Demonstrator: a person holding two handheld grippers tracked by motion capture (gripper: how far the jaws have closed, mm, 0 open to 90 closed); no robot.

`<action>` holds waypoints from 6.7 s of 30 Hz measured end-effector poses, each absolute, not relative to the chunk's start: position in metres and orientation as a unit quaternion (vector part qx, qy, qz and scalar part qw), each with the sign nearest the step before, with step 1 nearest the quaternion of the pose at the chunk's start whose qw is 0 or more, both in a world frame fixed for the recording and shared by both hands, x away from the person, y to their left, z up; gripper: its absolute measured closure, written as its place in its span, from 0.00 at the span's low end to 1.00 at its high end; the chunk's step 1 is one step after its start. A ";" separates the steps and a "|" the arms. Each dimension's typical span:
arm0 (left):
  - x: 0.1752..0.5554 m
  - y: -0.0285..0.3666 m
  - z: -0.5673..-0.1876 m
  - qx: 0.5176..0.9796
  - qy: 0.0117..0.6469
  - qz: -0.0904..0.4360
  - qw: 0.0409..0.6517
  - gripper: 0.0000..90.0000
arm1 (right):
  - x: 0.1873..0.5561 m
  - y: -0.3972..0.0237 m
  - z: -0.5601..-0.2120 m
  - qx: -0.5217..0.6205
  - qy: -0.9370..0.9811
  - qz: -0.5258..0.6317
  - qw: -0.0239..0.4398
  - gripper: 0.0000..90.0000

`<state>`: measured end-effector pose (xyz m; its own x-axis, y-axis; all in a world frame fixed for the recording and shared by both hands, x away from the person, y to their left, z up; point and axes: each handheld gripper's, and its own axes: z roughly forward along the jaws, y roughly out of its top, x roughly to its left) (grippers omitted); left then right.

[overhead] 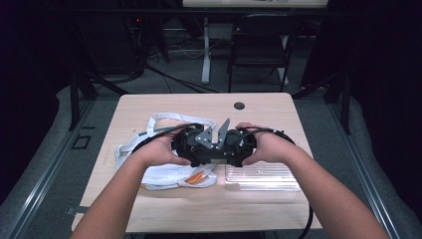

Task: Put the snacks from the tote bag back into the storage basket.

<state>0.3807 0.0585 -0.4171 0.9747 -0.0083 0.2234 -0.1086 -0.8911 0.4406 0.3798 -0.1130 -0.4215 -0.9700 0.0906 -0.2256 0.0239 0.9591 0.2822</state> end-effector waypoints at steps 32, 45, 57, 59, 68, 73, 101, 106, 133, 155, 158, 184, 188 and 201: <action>0.376 0.090 -0.398 0.955 0.023 0.118 0.269 0.42 | 0.386 -0.120 -0.426 0.039 0.985 0.123 0.113 0.47; 0.377 0.116 -0.401 0.954 0.053 0.124 0.268 0.42 | 0.390 -0.129 -0.423 0.042 0.985 0.123 0.114 0.47; 0.378 0.135 -0.417 0.953 0.090 0.128 0.258 0.43 | 0.392 -0.135 -0.423 0.044 0.985 0.124 0.112 0.47; 0.378 0.137 -0.419 0.954 0.094 0.126 0.254 0.43 | 0.392 -0.136 -0.422 0.044 0.986 0.119 0.112 0.47; 0.378 0.150 -0.424 0.953 0.108 0.127 0.255 0.43 | 0.393 -0.143 -0.418 0.044 0.985 0.118 0.116 0.47; 0.377 0.155 -0.426 0.952 0.113 0.127 0.253 0.43 | 0.392 -0.149 -0.416 0.049 0.984 0.121 0.117 0.47; 0.371 0.178 -0.432 0.949 0.136 0.136 0.250 0.43 | 0.392 -0.186 -0.406 0.064 0.983 0.114 0.126 0.47; 0.371 0.178 -0.434 0.950 0.135 0.135 0.248 0.43 | 0.393 -0.191 -0.408 0.064 0.985 0.105 0.124 0.47; 0.371 0.184 -0.443 0.951 0.145 0.131 0.239 0.43 | 0.397 -0.225 -0.435 0.091 0.984 0.091 0.121 0.47; 0.372 0.184 -0.450 0.952 0.147 0.126 0.236 0.43 | 0.403 -0.229 -0.458 0.097 0.985 0.083 0.114 0.47; 0.372 0.185 -0.451 0.952 0.146 0.127 0.235 0.43 | 0.404 -0.229 -0.460 0.096 0.986 0.080 0.113 0.47; 0.373 0.188 -0.460 0.953 0.151 0.120 0.234 0.43 | 0.415 -0.226 -0.495 0.104 0.987 0.061 0.108 0.47; 0.373 0.188 -0.462 0.954 0.151 0.117 0.231 0.43 | 0.417 -0.225 -0.500 0.108 0.987 0.060 0.104 0.47; 0.373 0.189 -0.464 0.954 0.154 0.116 0.231 0.43 | 0.423 -0.221 -0.509 0.111 0.987 0.056 0.100 0.47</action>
<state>0.3730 0.1888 -0.4642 0.9258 0.3468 0.1505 0.2398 -0.8464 0.4755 0.4229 -0.2208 -0.5095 -0.9551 0.2310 -0.1854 0.2083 0.9689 0.1337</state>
